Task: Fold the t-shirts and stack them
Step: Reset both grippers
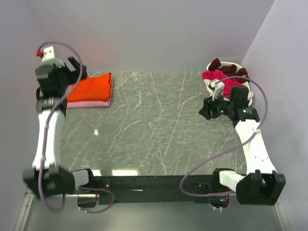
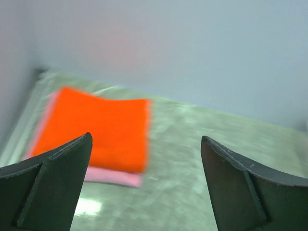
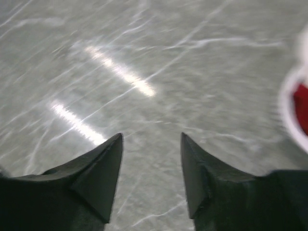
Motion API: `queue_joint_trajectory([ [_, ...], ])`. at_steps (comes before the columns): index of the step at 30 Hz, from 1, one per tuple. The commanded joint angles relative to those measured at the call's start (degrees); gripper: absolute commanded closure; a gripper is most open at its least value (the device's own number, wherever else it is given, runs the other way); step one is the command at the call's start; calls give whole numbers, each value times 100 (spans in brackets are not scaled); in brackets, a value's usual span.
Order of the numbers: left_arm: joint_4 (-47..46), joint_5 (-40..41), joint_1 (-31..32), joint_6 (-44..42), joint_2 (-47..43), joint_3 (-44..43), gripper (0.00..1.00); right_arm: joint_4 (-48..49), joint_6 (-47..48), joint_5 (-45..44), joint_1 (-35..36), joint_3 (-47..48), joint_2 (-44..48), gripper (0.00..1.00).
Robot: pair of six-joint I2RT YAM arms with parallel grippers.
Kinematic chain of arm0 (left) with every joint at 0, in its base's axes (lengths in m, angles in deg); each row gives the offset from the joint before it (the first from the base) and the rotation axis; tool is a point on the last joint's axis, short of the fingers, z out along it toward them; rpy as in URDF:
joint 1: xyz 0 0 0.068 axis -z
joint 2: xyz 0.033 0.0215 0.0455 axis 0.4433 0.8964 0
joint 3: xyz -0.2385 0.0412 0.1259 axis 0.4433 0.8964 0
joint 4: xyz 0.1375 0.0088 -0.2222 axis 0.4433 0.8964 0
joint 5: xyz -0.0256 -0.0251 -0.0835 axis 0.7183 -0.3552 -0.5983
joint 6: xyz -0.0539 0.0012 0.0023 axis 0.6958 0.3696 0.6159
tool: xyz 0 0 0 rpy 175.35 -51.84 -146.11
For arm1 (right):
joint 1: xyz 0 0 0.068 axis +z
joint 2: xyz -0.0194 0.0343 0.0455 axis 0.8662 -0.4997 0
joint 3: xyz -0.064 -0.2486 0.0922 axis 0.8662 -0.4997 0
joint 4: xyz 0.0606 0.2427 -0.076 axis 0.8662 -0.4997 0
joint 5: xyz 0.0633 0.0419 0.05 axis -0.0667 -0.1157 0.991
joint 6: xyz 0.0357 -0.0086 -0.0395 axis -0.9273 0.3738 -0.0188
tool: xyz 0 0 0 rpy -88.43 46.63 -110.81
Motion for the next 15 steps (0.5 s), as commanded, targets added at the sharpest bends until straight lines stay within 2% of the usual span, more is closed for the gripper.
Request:
queue_joint_trajectory([
  [1, -451, -1725, 26, 252, -972, 1329, 1, 1048, -615, -1474, -62, -219, 772, 39],
  [2, -513, -1699, 131, 244, -1280, 1871, 0, 1179, -730, -1738, -62, -385, 940, 36],
  [4, -644, -1787, 193, 313, -2141, 2323, 0, 1531, -1002, -2588, -71, -570, 1413, 30],
  [5, -654, -1848, 202, 323, -2396, 2673, 1, 1637, -1108, -2889, -71, -667, 1591, 17],
  [7, -610, -1823, 219, 332, -3021, 2957, 1, 2093, -1580, -3748, -71, -1018, 2125, 9],
  [11, -496, -1804, 360, 323, -3558, 3571, 1, 2596, -2330, -5086, -71, -1520, 2787, 8],
  [15, -426, -1735, 430, 288, -3813, 3898, 1, 2446, -2348, -5520, -71, -1564, 3007, 8],
])
